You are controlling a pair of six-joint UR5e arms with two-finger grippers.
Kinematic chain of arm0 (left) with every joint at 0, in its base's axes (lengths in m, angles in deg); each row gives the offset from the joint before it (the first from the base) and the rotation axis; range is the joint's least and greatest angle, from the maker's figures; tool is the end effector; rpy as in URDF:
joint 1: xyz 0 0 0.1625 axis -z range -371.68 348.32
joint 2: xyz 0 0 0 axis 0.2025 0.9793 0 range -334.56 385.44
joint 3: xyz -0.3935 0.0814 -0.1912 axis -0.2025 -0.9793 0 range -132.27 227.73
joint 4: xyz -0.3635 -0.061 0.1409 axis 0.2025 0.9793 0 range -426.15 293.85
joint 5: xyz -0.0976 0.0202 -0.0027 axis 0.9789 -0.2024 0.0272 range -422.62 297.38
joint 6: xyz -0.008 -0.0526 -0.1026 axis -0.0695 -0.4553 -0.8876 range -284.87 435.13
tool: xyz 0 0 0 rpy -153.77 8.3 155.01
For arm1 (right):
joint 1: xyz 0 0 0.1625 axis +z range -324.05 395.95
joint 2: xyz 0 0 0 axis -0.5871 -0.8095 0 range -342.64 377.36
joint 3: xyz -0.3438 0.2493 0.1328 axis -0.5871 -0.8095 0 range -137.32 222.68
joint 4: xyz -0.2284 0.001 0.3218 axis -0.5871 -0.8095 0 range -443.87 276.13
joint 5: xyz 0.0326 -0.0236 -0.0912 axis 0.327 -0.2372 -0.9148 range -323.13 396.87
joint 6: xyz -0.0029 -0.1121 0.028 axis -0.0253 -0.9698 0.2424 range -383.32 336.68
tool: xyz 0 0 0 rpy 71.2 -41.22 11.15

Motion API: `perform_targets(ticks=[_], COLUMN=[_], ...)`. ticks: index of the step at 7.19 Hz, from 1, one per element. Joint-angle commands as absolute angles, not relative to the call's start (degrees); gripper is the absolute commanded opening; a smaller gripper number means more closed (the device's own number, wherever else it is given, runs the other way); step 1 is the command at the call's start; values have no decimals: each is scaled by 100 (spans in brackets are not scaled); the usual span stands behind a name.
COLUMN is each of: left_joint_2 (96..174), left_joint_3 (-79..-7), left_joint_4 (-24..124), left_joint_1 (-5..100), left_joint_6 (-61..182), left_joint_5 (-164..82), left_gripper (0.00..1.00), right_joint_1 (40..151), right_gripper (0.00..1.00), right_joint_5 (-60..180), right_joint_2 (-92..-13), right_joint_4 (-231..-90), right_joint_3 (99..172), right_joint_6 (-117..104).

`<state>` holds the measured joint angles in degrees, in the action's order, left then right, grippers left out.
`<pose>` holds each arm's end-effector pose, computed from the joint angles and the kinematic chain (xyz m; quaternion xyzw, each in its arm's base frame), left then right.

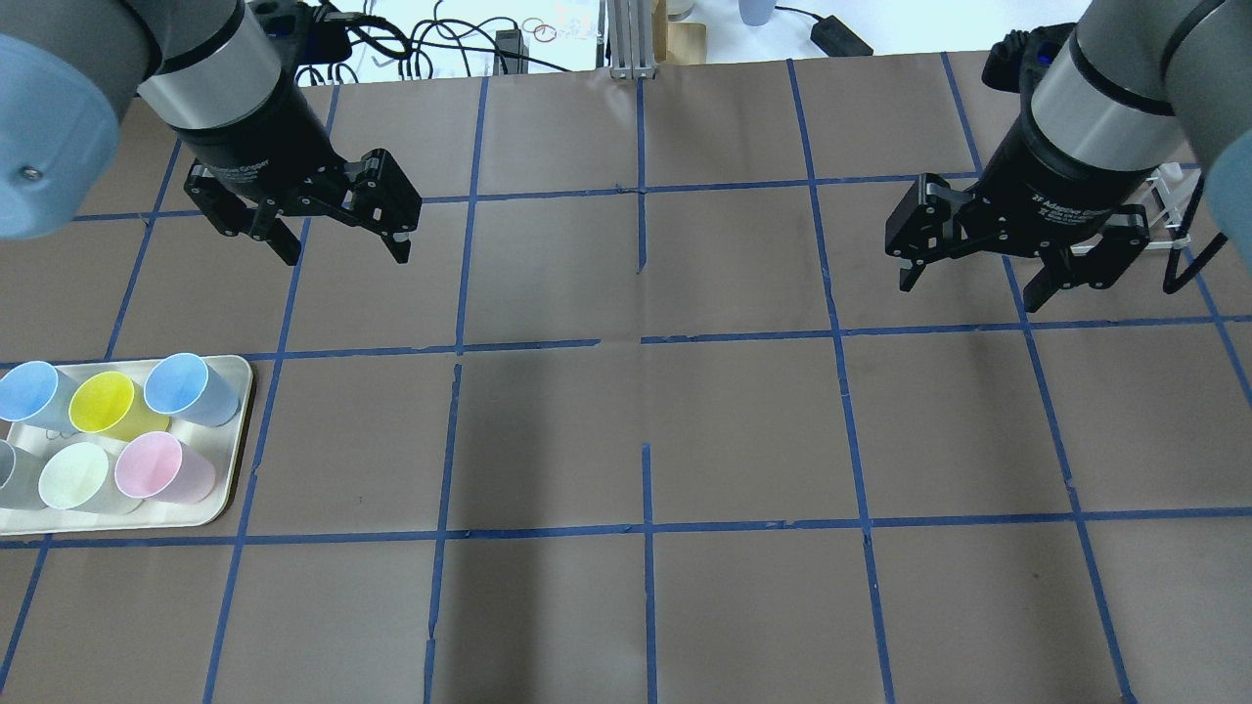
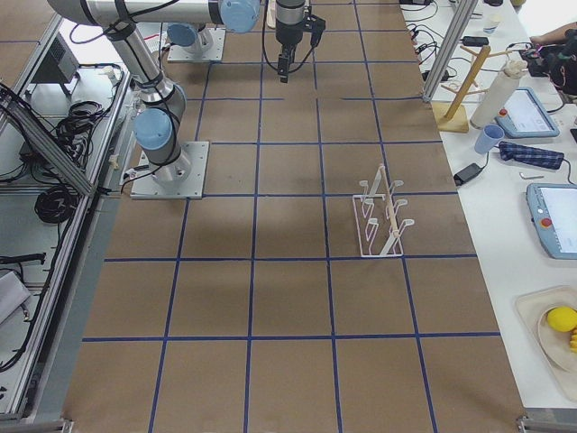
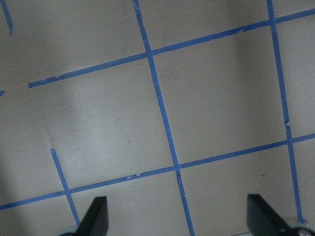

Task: Transfer IKEA cup to right arm and place on rack

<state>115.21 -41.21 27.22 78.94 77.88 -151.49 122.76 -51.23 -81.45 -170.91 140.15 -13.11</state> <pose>-0.1406 -0.4634 0.4967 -0.0292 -0.9994 -0.0180 0.0101 0.1146 -0.4066 0.4926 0.1169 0.9929 0.0151 0.0156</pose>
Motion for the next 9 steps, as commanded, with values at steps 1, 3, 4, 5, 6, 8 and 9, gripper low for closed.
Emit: perform_targets(ticks=[1,3,4,5,6,8,9], left_joint_2=[11518,11605,11736,11886,12026,12255,12369], left_joint_3=[-4191,-4200,-4209,-4218,-4313,-4874,-5086], left_joint_4=[2728,2702,2649,2623,2300,1257,877], left_joint_1=[7265,6613,6279,5850,5497,4838,4556], left_joint_6=[8782,10256,11213,12049,12884,14248,14646], left_joint_5=[-15156,-15156,-15165,-15165,-15165,-15156,-15156], left_gripper=[100,100,100,100,100,100,100], right_joint_1=[12279,12279,12279,12270,12279,12244,12252], right_gripper=[100,100,100,100,100,100,100], right_joint_5=[-5145,-5198,-5207,-5207,-5207,-5164,-5137], right_joint_2=[-8152,-8125,-8125,-8134,-8125,-8125,-8134], right_joint_4=[-17079,-17088,-17079,-17088,-17088,-17105,-17114], right_joint_3=[14015,14024,14033,14059,14111,14103,14103], right_joint_6=[-1304,-1269,-1269,-1286,-1304,-1278,-1295])
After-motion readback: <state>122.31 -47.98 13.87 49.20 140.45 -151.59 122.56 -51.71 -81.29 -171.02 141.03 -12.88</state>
